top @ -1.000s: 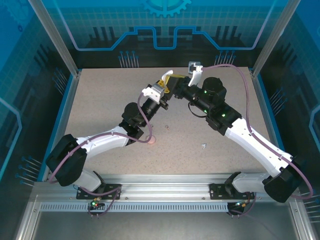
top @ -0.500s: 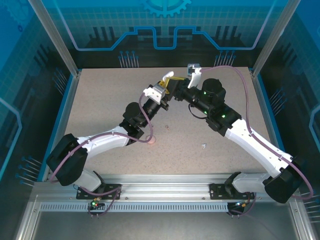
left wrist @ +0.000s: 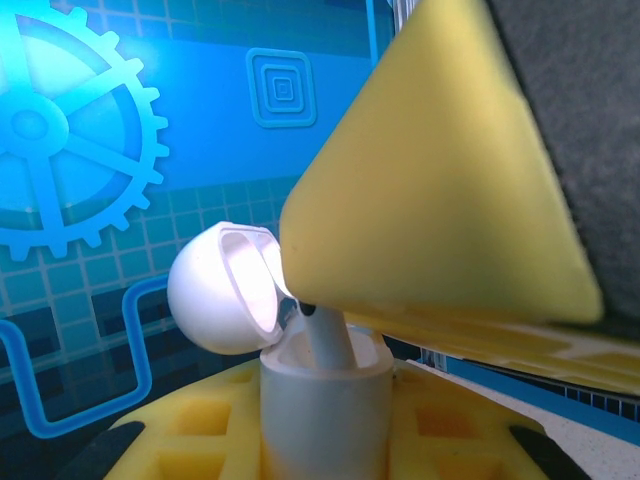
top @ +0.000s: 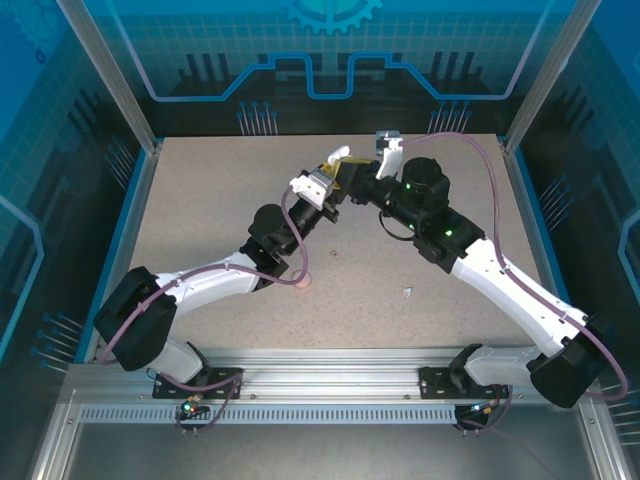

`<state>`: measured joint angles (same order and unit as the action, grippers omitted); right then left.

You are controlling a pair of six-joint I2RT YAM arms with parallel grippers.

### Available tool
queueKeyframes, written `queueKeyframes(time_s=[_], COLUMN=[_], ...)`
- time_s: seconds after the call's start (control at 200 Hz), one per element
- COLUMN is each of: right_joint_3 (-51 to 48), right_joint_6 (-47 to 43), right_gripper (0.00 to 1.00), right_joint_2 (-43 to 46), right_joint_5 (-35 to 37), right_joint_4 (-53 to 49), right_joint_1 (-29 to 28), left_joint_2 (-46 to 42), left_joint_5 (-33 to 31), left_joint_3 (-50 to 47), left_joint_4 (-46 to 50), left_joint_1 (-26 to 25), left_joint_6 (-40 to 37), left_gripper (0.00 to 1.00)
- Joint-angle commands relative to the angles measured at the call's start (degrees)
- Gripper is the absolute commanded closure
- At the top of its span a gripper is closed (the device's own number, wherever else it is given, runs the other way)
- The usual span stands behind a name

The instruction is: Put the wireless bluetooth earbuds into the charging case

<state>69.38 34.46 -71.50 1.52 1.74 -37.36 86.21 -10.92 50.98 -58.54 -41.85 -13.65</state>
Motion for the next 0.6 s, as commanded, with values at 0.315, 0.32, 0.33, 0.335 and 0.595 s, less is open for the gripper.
queueKeyframes(time_s=[0.315,0.32,0.33,0.335,0.595], right_joint_3=[5.5,5.5,5.5,5.5,5.3], right_joint_6=[1.5,1.5,1.6,1.6,2.9], right_gripper=[0.62,0.62,0.62,0.61,0.59], right_joint_2=[-3.9,-3.9,-3.9,-3.9,-3.9], right_joint_5=[2.5,2.6,2.7,2.7,4.0], right_joint_4=[-10.0,-10.0,-10.1,-10.1,-11.3], right_joint_1=[-0.5,-0.5,-0.5,-0.5,0.3], left_joint_2=[-2.1,-2.2,-2.2,-2.2,-2.7], left_joint_5=[-0.1,-0.1,-0.1,-0.1,-0.2], left_joint_3=[1.5,1.5,1.5,1.5,1.1], left_joint_4=[-5.2,-5.2,-5.2,-5.2,-5.2], left_joint_1=[-0.4,-0.4,-0.4,-0.4,-0.3], left_joint_6=[1.5,1.5,1.5,1.5,1.6], left_gripper=[1.0,1.0,1.0,1.0,1.0])
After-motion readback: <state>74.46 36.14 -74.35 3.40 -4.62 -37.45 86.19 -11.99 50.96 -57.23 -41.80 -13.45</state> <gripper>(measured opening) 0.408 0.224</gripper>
